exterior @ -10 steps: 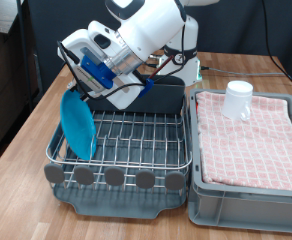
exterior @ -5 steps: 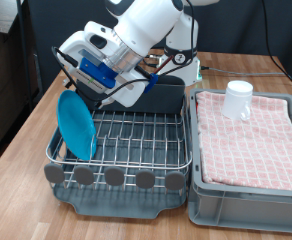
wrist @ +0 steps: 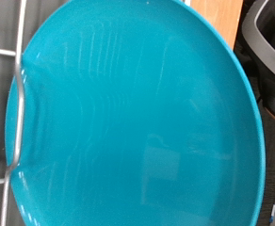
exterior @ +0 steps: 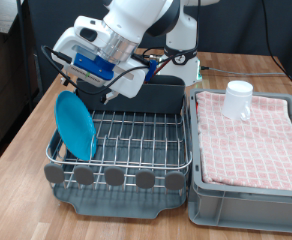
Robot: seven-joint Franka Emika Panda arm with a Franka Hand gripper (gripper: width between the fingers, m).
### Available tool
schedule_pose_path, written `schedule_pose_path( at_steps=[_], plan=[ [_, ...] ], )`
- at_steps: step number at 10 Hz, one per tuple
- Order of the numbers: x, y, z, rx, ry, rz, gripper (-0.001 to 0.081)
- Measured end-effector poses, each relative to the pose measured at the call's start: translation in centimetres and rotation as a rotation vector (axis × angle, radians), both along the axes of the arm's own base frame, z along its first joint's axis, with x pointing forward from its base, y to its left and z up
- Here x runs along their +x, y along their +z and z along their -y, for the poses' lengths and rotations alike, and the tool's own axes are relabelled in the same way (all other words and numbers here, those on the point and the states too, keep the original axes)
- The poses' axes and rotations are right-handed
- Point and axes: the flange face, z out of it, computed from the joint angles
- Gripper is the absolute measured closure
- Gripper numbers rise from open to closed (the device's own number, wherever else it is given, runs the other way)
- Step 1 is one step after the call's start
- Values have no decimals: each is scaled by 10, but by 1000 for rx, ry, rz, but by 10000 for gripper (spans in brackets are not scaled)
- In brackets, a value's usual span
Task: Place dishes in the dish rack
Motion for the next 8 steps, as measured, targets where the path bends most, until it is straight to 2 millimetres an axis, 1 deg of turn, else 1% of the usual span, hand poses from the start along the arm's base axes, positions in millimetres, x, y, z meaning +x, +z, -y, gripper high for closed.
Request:
schedule_pose_path(
  at_steps=[3, 4, 5, 6, 8],
  plan=[
    [-3, 33, 3, 33, 31, -11, 3],
    [-3, 30, 3, 31, 28, -13, 3],
    [-4, 28, 4, 102, -5, -44, 3],
    [-3, 33, 5, 180, -23, -98, 3],
    [1, 53, -8, 261, -28, -161, 3]
  ],
)
